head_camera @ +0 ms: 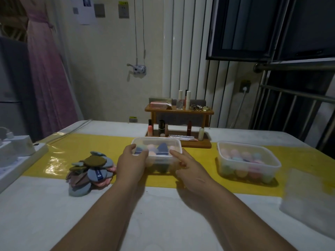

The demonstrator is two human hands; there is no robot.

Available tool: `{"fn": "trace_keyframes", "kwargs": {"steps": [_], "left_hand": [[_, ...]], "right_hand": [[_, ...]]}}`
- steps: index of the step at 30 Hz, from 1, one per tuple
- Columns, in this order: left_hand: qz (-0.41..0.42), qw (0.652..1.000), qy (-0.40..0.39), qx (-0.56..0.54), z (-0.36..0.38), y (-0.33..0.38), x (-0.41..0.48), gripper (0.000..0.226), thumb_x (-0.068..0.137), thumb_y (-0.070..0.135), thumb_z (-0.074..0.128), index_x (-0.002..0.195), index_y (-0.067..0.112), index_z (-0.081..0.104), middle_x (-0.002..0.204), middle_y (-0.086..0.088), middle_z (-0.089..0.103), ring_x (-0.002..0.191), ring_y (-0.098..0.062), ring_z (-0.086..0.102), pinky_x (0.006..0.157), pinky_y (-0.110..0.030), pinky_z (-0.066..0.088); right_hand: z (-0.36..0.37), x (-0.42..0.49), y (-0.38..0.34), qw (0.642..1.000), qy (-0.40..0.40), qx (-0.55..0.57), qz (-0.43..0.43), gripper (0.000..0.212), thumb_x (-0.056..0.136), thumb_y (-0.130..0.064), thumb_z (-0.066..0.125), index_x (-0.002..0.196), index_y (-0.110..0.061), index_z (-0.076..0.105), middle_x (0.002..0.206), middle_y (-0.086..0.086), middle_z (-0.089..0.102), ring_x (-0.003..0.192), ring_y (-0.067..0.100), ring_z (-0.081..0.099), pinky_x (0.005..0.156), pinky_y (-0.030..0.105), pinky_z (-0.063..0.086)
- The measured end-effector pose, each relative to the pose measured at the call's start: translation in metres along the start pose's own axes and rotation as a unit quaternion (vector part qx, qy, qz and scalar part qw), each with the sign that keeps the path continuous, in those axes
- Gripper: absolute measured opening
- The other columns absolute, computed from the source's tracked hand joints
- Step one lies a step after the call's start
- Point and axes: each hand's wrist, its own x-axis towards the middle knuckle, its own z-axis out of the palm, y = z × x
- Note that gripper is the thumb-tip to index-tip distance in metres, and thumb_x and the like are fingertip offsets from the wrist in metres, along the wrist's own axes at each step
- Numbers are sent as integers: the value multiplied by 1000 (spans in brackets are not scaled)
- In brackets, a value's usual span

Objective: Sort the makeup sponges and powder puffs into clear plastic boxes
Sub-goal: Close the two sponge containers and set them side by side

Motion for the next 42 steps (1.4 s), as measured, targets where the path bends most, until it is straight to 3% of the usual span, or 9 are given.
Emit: {"fn": "trace_keyframes", "kwargs": {"steps": [6,11,15,20,23,28,34,39,42], "left_hand": [[31,999,18,13,1,-9,10,50,98,42,55,144,25,45,135,-8,56,100,-16,49,77,-33,45],[71,993,39,90,-2,-10,6,51,100,48,46,145,24,44,142,-10,47,113,-19,47,88,-38,44],[177,940,115,270,2,-1,-7,56,93,59,49,142,32,45,149,-4,40,136,-26,34,105,-50,37],[341,866,12,366,21,3,-21,61,87,64,53,142,42,40,156,0,31,146,-26,19,116,-54,19],[342,843,-13,415,28,0,-20,60,93,64,43,148,46,29,163,1,21,150,-29,9,120,-55,7],[320,847,-19,423,29,-1,-18,54,98,53,46,148,47,29,158,4,34,147,-24,21,120,-54,9],[318,852,-14,416,31,-2,-14,53,97,48,51,147,47,33,156,4,37,146,-24,24,121,-52,9],[315,857,-7,409,33,-4,-12,54,96,44,56,146,46,36,155,3,38,146,-25,23,121,-52,7],[312,856,-5,412,33,-3,-12,53,97,46,53,147,44,35,157,2,35,148,-25,19,122,-51,6]], "right_hand": [[11,6,-3,999,-13,-27,-11,76,92,7,48,151,-38,34,163,-17,8,146,18,22,109,22,33],[-1,-1,0,991,59,-118,-3,69,94,-9,53,149,-44,30,161,-11,24,143,18,32,113,40,37],[-35,-8,-3,930,197,-311,1,57,93,-24,57,146,-34,39,149,-7,42,135,18,38,110,38,32],[-60,-10,5,871,230,-411,142,69,85,-20,56,149,-23,32,153,1,36,141,25,30,114,44,25],[-60,-10,9,847,229,-441,190,63,86,-21,57,146,-19,38,154,4,37,143,27,28,118,46,22],[-60,-9,9,814,262,-495,155,44,88,-25,65,131,-22,58,143,0,52,132,24,44,109,44,32],[-42,2,8,839,292,-453,76,36,86,-22,70,122,-24,64,120,-2,66,109,22,55,99,39,40],[-19,12,7,883,301,-359,11,34,86,-24,72,120,-23,66,120,-2,67,107,20,55,95,37,44],[-8,15,4,903,273,-329,-36,44,90,-21,69,133,-23,60,136,-4,60,120,19,51,102,35,42]]}}
